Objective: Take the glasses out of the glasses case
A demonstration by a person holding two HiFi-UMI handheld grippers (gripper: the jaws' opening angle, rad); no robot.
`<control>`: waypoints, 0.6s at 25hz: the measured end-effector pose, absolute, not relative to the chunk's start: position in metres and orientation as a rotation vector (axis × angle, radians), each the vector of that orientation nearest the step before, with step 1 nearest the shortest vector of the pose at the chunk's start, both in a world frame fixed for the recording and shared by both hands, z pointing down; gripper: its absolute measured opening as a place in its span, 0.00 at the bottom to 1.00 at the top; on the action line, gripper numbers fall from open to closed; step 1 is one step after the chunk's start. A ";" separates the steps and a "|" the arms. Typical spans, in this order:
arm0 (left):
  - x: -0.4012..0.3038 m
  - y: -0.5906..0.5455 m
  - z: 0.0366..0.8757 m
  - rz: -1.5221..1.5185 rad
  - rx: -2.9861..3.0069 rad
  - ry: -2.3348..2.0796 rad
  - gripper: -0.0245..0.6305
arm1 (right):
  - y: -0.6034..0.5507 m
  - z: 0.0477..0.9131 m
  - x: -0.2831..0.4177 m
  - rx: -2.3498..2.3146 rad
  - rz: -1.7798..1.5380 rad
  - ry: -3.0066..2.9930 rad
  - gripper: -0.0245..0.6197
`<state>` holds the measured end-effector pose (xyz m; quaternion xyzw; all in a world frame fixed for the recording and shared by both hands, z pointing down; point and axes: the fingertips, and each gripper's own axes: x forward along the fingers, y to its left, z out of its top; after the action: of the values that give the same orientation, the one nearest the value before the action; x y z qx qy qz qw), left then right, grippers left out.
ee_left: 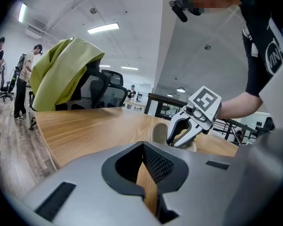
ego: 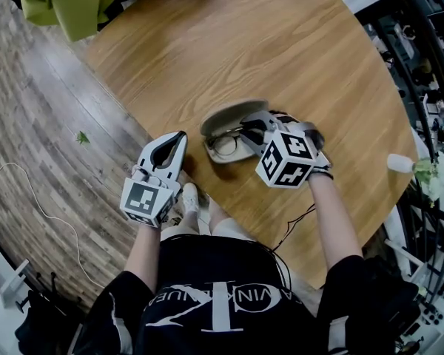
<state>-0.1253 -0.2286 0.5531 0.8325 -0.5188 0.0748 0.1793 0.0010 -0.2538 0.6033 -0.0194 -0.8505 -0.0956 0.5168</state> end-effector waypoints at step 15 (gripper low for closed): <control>-0.133 -0.220 0.549 0.217 2.327 -1.498 0.06 | -0.255 0.582 -0.003 -0.043 -0.392 -2.042 0.09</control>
<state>-0.1334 -0.2196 0.5494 0.8242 -0.5308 0.0768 0.1817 -0.0029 -0.2549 0.5819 -0.0180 -0.8467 -0.1625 0.5063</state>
